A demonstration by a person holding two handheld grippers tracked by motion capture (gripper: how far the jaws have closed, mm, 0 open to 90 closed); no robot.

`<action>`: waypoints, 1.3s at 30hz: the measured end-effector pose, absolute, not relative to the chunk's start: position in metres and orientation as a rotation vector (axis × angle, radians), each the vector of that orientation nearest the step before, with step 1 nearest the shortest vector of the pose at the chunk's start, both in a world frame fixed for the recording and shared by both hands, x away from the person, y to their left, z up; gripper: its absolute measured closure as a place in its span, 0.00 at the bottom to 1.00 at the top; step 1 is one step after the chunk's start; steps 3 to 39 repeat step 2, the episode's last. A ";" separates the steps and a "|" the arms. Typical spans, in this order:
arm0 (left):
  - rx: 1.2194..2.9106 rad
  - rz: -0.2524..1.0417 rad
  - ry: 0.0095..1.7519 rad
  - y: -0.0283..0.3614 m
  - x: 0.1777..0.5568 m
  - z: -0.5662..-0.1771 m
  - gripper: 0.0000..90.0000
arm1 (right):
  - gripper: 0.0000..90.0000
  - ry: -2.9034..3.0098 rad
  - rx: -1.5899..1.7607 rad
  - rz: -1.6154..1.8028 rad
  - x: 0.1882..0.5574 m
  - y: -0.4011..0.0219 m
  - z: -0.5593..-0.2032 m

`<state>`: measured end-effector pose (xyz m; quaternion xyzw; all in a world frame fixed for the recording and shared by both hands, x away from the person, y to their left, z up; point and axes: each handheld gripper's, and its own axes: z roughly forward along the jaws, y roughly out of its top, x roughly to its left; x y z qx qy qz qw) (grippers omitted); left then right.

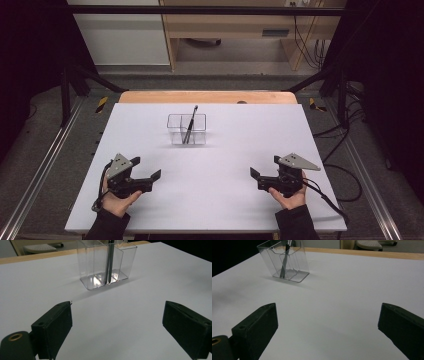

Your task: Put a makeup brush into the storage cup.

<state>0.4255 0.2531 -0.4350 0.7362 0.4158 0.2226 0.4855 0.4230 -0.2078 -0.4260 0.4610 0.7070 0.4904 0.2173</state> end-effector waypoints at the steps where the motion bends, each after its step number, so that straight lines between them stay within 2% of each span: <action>1: 1.787 0.541 1.015 0.254 0.425 -0.435 0.09 | 0.04 1.958 1.276 1.359 0.423 -0.208 -0.426; 39: 1.786 0.540 1.017 0.255 0.425 -0.436 0.09 | 0.04 1.958 1.276 1.359 0.423 -0.208 -0.426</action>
